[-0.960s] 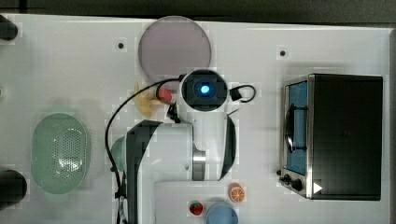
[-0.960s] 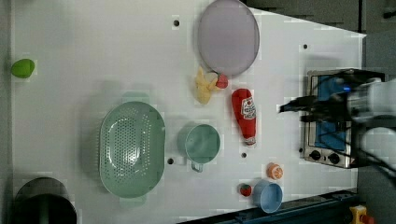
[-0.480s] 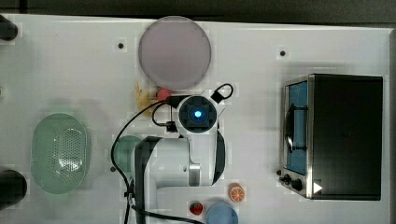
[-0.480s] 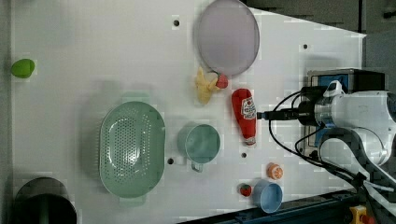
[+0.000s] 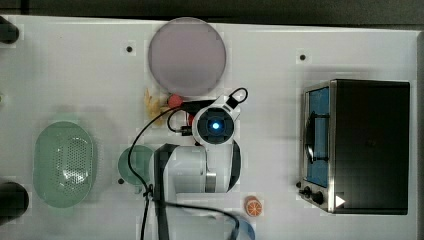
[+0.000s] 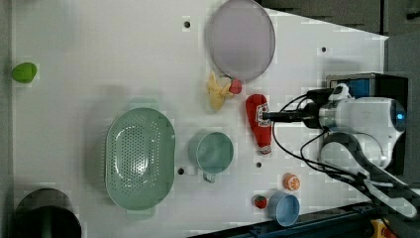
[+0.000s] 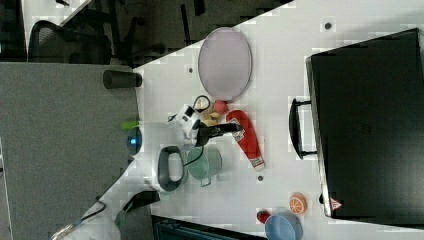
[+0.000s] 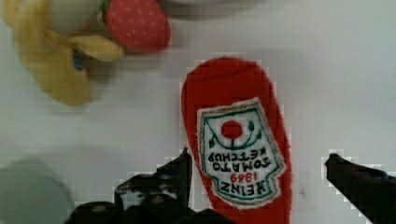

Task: Pick Ketchup from the table and place it in strainer.

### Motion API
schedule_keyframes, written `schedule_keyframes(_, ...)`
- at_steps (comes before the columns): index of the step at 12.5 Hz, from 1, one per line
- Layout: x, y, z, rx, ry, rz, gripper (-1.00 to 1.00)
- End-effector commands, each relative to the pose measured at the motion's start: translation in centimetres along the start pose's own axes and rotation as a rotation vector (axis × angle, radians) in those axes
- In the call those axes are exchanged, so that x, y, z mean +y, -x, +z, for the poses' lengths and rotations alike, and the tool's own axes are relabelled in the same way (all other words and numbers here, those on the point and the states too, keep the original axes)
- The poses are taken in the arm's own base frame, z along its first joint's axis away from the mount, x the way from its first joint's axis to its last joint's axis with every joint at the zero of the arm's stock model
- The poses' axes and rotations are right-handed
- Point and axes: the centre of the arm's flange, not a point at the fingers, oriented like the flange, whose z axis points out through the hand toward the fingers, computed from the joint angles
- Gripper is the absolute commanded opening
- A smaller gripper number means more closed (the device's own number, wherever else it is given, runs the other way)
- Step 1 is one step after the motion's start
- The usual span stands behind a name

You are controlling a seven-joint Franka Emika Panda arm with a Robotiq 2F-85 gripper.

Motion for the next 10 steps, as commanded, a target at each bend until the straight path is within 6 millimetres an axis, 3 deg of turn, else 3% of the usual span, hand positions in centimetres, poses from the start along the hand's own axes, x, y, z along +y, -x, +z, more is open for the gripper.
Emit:
schedule_keyframes(1, -0.3, 1.2, 3.8, -0.051, -0.016, -0.048, 1.00)
schedule_keyframes(4, -0.4, 1.4, 5.9, -0.042, -0.021, -0.047, 0.93)
schedule_keyframes(6, -0.3, 1.1, 5.7, -0.020, -0.018, -0.045, 0.44)
schedule_keyframes(7, -0.4, 0.9, 5.2, -0.010, -0.016, -0.045, 0.25)
schedule_keyframes(10, -0.3, -0.1, 2.0, 0.047, -0.003, -0.014, 0.25)
